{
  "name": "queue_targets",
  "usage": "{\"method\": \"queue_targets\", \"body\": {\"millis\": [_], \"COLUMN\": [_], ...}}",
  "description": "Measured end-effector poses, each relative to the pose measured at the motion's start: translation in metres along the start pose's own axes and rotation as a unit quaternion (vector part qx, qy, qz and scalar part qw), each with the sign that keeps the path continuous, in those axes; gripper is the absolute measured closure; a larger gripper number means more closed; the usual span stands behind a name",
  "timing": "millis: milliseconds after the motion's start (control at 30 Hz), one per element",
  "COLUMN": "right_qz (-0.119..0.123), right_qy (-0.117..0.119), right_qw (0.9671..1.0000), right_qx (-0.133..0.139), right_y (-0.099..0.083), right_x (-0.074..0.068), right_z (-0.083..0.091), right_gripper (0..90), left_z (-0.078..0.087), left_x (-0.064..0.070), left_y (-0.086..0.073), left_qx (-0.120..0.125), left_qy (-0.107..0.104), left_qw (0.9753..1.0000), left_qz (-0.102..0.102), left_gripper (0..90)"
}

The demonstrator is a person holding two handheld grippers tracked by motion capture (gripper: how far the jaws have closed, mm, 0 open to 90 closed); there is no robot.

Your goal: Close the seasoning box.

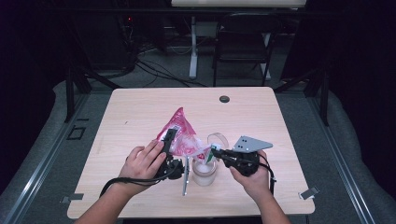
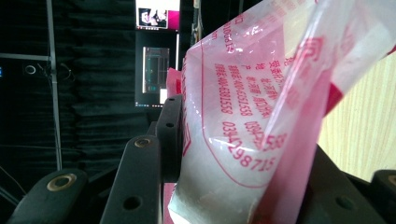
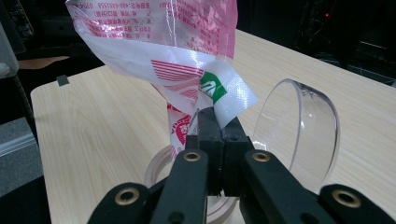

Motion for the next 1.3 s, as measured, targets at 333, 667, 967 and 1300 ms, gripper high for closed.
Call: {"method": "queue_targets", "body": {"millis": [333, 667, 967, 1300], "right_qz": [0.000, 0.002, 0.003, 0.003], "right_qy": [-0.001, -0.003, -0.003, -0.006], "right_qw": [1.0000, 1.0000, 1.0000, 1.0000], "right_qx": [-0.001, -0.002, -0.003, -0.004], "right_y": [-0.0002, -0.0004, -0.0006, -0.0008], "right_x": [0.0003, 0.0002, 0.0003, 0.0007], "right_z": [0.0001, -0.0004, -0.0007, -0.0008], "right_gripper": [89.7, 89.7, 89.7, 89.7], "left_z": [0.0004, 0.0008, 0.0013, 0.0028], "left_x": [-0.0003, 0.0010, 0.0004, -0.0004], "left_y": [0.0008, 0.0004, 0.0016, 0.0025], "left_qx": [0.002, 0.003, 0.010, 0.008], "left_qy": [0.001, -0.003, 0.002, 0.003], "left_qw": [1.0000, 1.0000, 1.0000, 1.0000], "left_qz": [-0.002, 0.002, 0.000, -0.003], "left_gripper": [63.9, 63.9, 63.9, 63.9]}}
Point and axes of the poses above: each handheld gripper's, and its own axes: z roughly backward along the jaws, y roughly out of its top, x roughly to its right, the point moved 6 cm from there along -z, roughly forward along the jaws, and after that the axes turned 14 degrees about -x, right-handed, at the moved point
